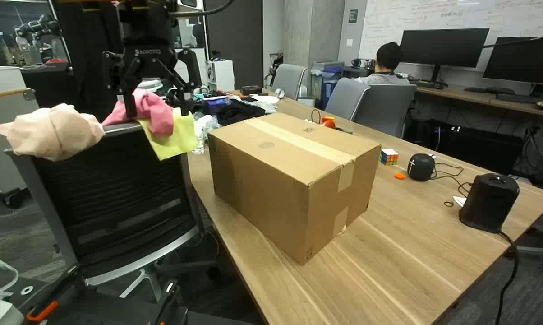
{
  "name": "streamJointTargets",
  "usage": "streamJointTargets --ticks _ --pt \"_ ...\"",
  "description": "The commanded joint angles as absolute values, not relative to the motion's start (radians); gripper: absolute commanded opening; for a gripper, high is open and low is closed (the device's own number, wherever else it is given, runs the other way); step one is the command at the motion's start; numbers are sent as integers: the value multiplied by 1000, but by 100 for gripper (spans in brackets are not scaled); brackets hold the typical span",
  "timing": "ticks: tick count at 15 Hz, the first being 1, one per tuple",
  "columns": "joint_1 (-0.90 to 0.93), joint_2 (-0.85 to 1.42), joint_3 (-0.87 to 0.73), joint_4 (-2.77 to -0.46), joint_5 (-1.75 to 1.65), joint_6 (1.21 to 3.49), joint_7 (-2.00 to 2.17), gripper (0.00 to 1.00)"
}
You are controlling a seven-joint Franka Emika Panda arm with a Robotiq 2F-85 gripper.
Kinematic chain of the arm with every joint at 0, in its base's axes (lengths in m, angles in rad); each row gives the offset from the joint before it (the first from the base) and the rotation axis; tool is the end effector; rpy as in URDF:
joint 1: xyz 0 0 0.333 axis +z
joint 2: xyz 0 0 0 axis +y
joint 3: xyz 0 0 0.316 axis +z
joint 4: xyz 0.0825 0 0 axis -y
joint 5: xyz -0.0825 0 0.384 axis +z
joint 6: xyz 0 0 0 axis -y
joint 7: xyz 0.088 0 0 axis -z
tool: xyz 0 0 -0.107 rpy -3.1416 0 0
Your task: Move all the towels from the headrest to the top of the sealed cardboard box
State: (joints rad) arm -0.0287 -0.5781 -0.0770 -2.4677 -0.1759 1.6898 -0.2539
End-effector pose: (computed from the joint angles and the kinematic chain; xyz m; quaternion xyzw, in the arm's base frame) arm 0.3489 -0.0556 0.4785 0.9878 0.1008 -0.1093 0.0467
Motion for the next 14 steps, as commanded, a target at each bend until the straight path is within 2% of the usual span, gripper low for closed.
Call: streamJointTargets --ticks 1,6,14 --pt "-21 -578 -83 -2463 -178 1688 -251 100" --pt "-16 -576 -80 -2457 -179 1691 -255 100" --pt "127 -584 35 -2524 -96 1809 -221 100"
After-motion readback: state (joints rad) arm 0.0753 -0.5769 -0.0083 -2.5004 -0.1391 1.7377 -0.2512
